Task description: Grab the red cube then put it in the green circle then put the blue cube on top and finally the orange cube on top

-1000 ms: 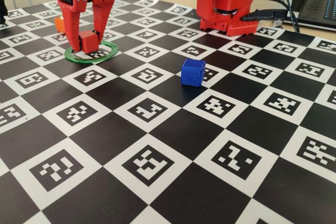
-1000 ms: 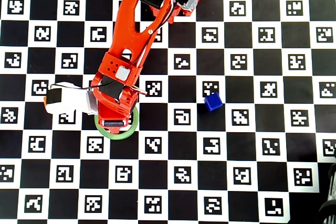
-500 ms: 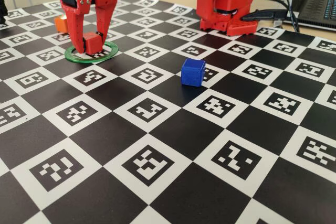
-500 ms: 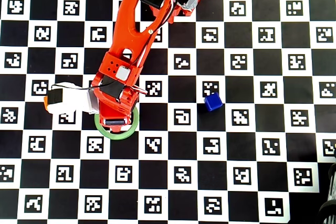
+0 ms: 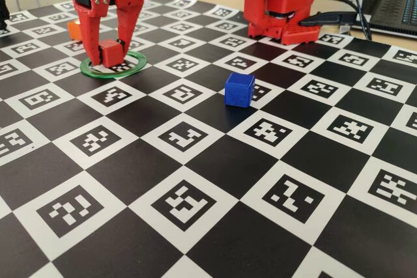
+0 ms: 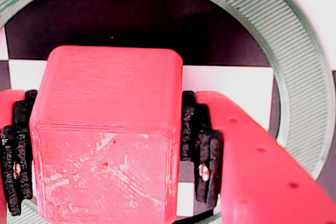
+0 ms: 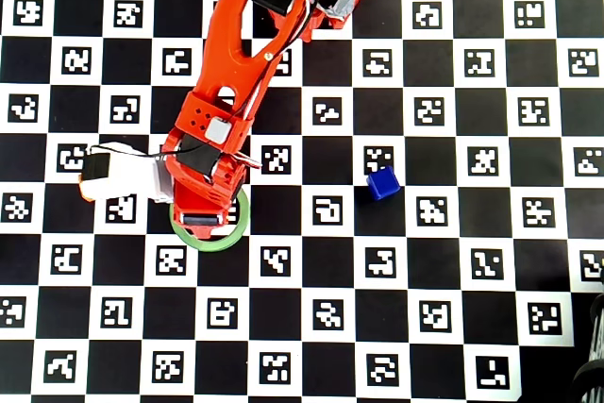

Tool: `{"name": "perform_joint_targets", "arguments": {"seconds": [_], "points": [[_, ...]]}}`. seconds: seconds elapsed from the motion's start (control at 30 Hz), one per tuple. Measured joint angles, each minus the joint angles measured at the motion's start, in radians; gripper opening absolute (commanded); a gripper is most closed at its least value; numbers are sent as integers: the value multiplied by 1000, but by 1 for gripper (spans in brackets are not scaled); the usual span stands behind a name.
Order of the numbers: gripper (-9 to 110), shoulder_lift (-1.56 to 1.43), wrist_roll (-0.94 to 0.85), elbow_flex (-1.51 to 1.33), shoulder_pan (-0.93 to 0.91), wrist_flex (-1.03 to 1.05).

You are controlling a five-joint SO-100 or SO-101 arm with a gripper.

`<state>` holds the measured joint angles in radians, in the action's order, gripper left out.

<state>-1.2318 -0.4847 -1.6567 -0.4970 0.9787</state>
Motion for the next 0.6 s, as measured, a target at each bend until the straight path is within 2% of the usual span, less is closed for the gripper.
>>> {"name": "perform_joint_targets", "arguments": {"seconds": [0.2, 0.43, 0.6], "points": [[18, 0, -6, -5, -2, 0], [31, -2, -18, -9, -2, 0], [34, -2, -26, -9, -2, 0]]}}
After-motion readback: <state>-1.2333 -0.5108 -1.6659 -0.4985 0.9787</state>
